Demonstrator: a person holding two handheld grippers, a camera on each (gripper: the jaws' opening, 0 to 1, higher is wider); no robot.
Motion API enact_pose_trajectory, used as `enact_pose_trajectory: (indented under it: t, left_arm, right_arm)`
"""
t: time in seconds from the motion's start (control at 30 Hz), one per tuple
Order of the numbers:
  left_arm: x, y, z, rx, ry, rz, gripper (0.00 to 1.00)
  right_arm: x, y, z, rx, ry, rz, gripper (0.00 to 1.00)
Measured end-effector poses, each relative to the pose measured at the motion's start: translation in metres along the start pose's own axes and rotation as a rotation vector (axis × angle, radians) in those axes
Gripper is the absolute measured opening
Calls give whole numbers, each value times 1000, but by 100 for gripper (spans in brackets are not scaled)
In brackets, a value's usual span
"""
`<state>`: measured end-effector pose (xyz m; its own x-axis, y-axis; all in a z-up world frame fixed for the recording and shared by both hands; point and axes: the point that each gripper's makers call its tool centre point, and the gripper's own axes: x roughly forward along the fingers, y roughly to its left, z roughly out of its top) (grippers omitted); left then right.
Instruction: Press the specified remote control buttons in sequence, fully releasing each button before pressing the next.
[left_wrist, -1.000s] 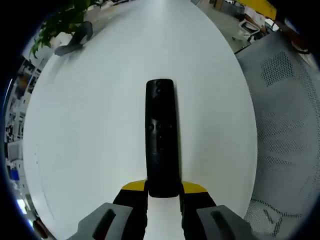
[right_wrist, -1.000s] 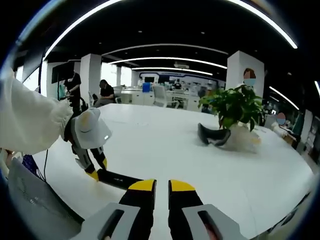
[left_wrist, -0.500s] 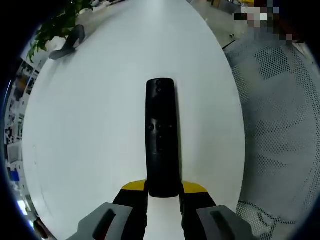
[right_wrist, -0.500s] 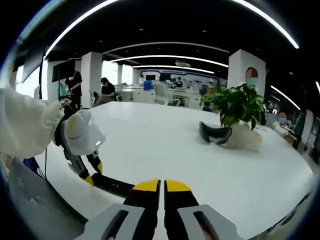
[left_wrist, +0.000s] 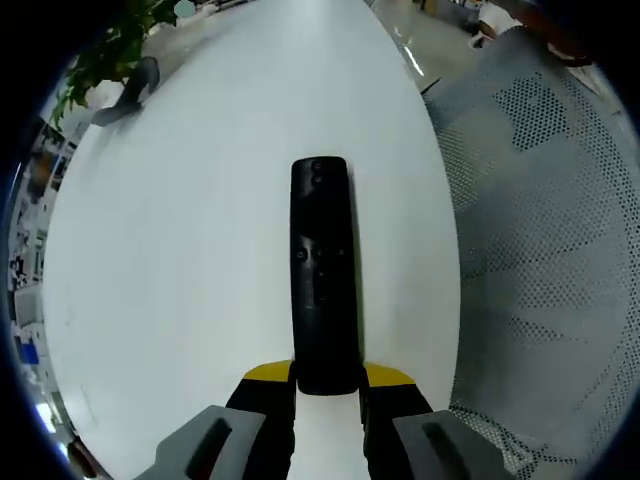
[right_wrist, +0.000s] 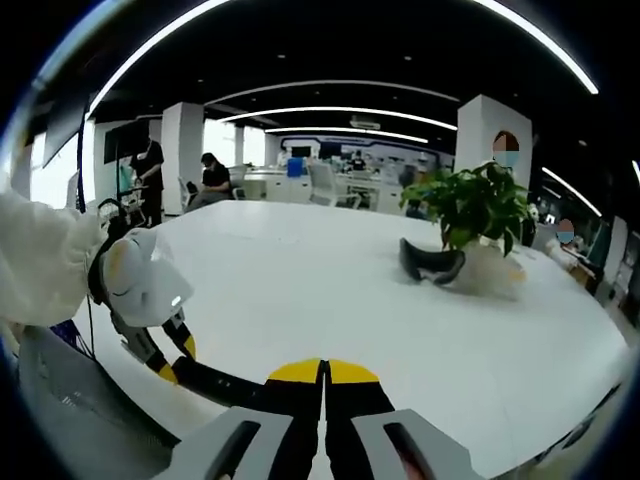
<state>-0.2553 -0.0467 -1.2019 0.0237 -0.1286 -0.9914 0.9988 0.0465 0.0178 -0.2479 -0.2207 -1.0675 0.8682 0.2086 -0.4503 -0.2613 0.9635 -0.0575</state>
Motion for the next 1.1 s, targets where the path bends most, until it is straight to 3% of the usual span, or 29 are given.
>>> enact_pose_trajectory:
  t: [0.17,0.7,0.83,0.87,1.1]
  left_arm:
    - [-1,-8,2,-45,8,-2,23]
    - [-1,-33,5,-66,-35,3,23]
    - [-1,-37,6,-82,-57,4,23]
    - [-2,-38,6,-86,-66,3,23]
    - [-2,-41,6,-115,-117,17,23]
  right_arm:
    - [0,0,-1,-2,8,0,0]
    - [4,2,-10,-28,57,-1,0]
    - [8,3,-18,-33,102,3,0]
    - [8,2,-26,-42,151,-9,0]
    - [13,8,-34,-32,206,26,0]
